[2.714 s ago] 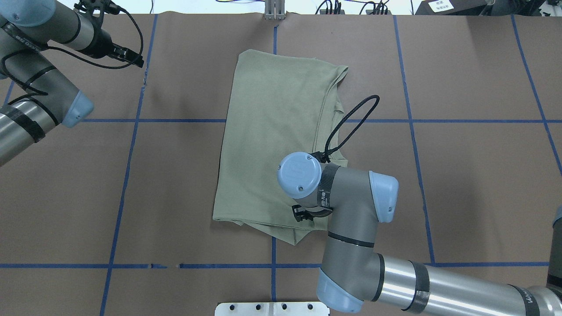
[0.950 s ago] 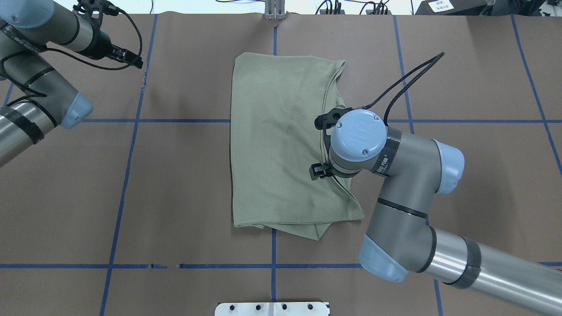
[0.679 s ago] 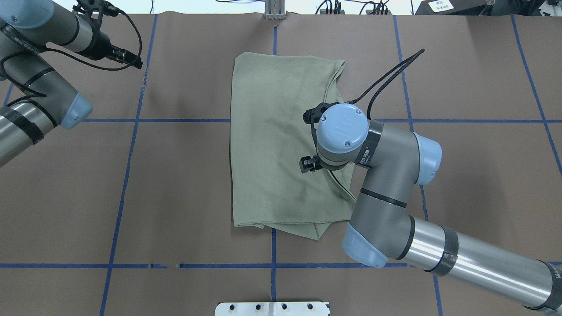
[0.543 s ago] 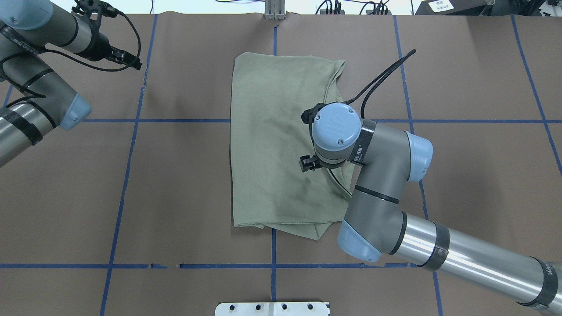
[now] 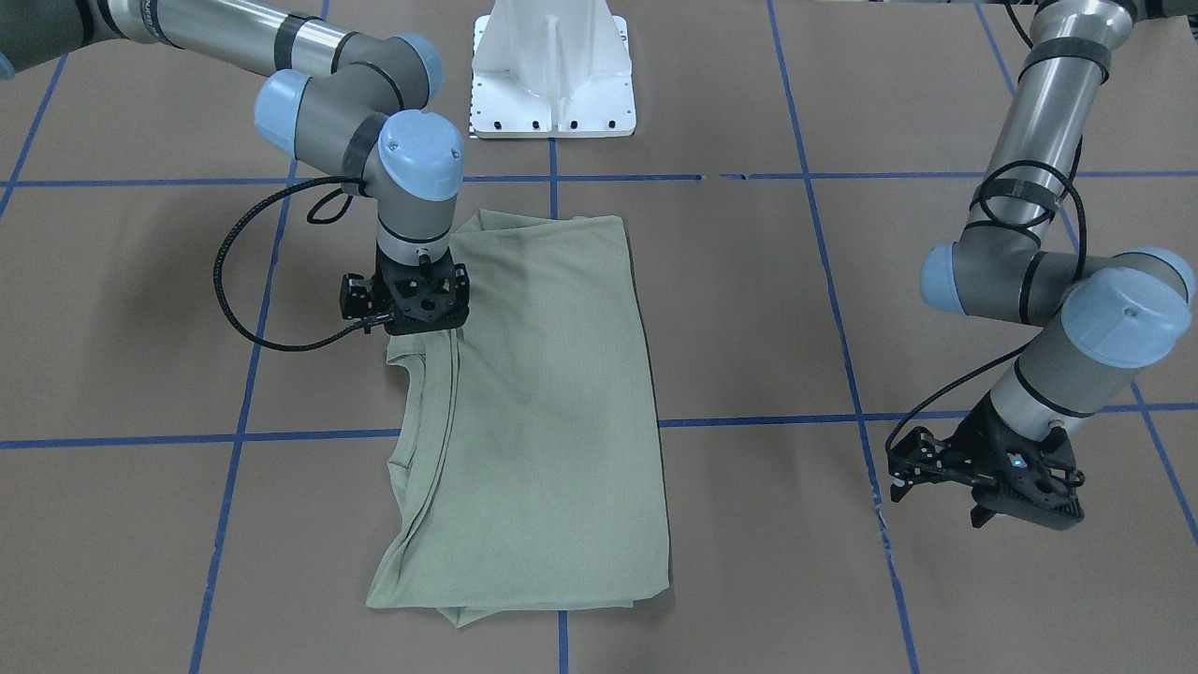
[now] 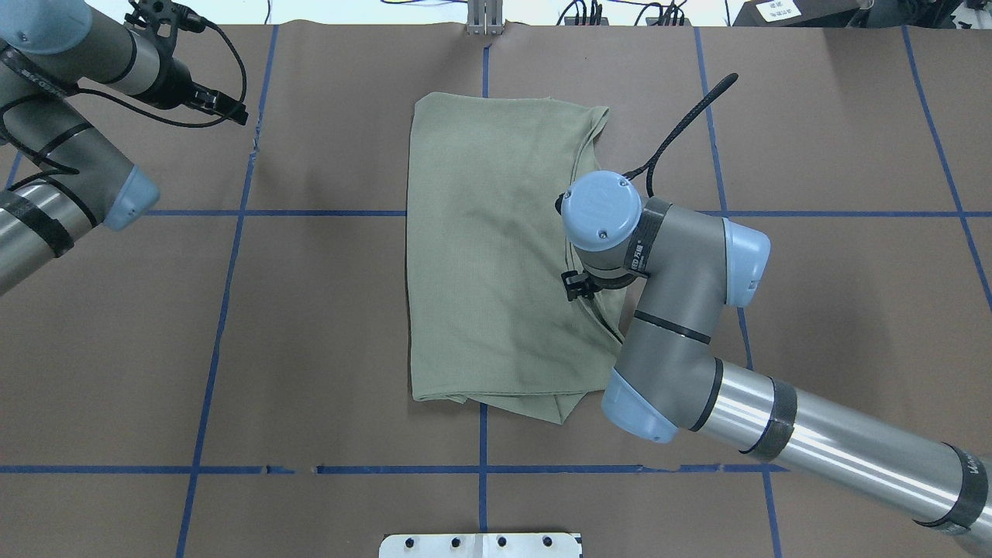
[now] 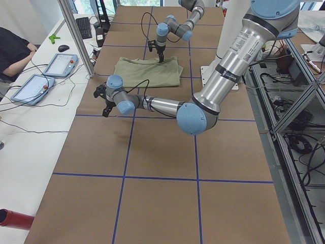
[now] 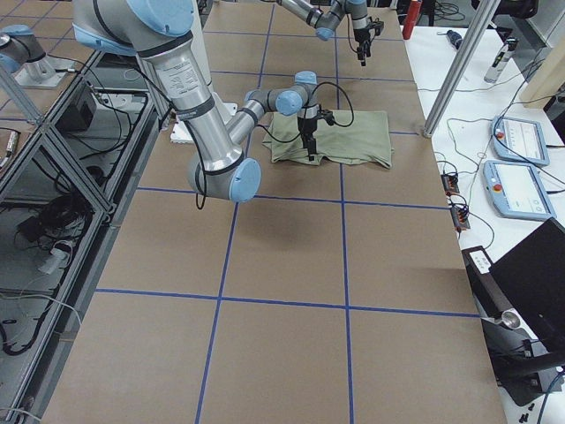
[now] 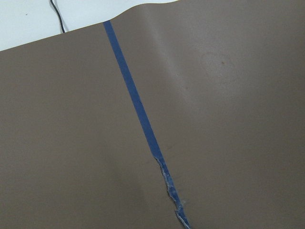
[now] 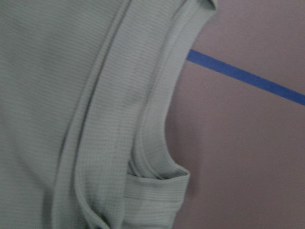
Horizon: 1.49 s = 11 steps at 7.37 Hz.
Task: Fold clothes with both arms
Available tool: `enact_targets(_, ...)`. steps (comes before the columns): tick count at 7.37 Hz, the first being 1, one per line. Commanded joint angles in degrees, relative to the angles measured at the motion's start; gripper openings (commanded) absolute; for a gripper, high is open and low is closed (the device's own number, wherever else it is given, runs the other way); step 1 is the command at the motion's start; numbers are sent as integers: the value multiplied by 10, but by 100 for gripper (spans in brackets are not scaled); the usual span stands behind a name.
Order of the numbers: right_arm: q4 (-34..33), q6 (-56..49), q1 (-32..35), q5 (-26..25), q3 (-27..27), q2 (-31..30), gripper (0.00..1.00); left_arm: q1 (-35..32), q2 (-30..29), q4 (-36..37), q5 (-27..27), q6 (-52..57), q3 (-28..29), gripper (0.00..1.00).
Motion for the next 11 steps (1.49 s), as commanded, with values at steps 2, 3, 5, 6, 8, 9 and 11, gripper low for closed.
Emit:
enact_targets(2, -66, -98, 63, -6, 1, -26, 100, 0, 0, -1, -4, 0, 0, 100)
enact_targets(3, -60, -97, 71, -4, 6, -33, 100, 1, -1, -1, -5, 0, -1, 100)
enact_targets(5, 4, -65, 65, 21, 1, -4, 100, 1, 0, -1, -12, 0, 0, 100)
enact_targets(6, 61, -46, 54, 30, -4, -4, 100, 1, 0, -1, -12, 0, 0, 100)
enact_targets(8, 88, -10, 15, 31, -14, 13, 99, 0, 1, -1, -12, 1, 1, 100)
enact_targets(9, 87, -2, -8, 30, -14, 22, 85, 0, 1, -1, -12, 1, 1, 100)
enact_targets(11, 84, 5, -41, 23, -14, 22, 78, 1, 1, -1, -12, 2, 3, 100)
